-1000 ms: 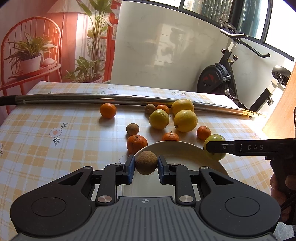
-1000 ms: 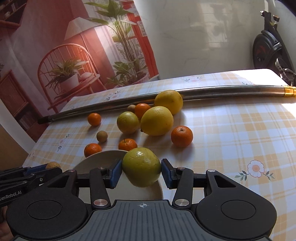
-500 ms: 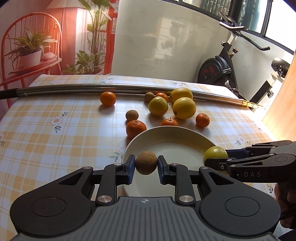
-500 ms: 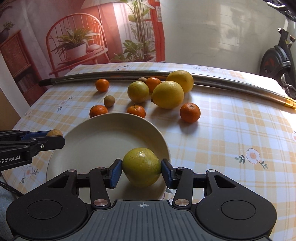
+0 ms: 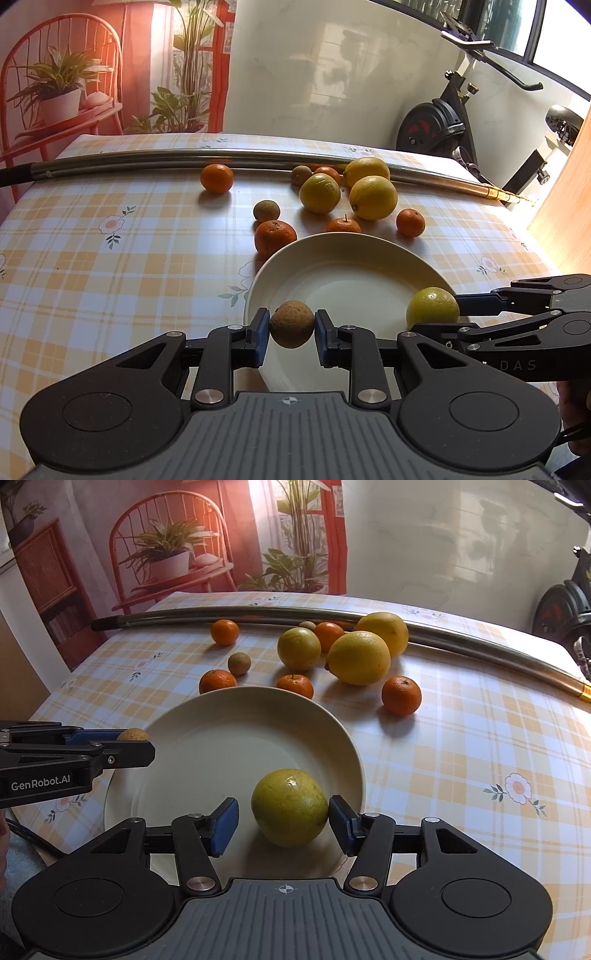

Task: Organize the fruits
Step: 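Carry the lime over the white plate with the right gripper while the left carries the kiwi there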

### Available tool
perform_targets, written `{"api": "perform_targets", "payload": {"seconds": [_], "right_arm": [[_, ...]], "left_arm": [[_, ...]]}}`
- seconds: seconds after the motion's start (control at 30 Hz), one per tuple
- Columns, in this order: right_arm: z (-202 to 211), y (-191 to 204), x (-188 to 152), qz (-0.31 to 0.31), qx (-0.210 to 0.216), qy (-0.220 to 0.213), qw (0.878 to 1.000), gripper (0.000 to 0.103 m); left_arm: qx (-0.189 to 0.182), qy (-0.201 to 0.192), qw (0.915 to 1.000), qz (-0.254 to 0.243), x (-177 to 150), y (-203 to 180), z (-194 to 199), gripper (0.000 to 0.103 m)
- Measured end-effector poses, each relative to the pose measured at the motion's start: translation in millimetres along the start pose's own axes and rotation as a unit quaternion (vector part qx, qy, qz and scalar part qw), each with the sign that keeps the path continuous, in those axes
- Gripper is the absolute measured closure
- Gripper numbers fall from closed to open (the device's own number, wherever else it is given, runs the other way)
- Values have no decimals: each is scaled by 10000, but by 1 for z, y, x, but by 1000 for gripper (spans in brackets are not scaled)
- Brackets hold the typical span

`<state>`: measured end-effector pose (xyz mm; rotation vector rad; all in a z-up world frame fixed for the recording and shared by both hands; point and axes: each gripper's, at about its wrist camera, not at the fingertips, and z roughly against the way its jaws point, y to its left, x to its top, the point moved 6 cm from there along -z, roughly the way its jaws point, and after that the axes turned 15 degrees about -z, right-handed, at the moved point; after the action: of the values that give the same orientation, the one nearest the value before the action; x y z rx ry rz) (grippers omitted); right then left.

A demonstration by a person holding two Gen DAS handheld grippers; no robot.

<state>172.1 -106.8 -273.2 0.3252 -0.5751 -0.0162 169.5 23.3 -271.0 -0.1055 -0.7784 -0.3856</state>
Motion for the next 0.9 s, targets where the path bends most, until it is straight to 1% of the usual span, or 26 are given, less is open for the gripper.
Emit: {"api": "perform_targets", "payload": {"seconds": [0.23, 0.57, 0.73, 0.9], "right_arm": [[8, 6, -2, 65, 116, -8, 9999, 50], [16, 6, 1, -105, 413, 1, 9991, 51], [14, -1, 6, -375, 482, -26, 9981, 51], [5, -18, 13, -951, 629, 31, 9935, 51]], "left_arm": [[4, 19, 10000, -6, 0, -1, 0, 75], [-1, 51, 10000, -17, -3, -1, -1, 76], [3, 93, 9999, -37, -4, -2, -3, 75], [4, 139, 9999, -61, -5, -3, -5, 75]]}}
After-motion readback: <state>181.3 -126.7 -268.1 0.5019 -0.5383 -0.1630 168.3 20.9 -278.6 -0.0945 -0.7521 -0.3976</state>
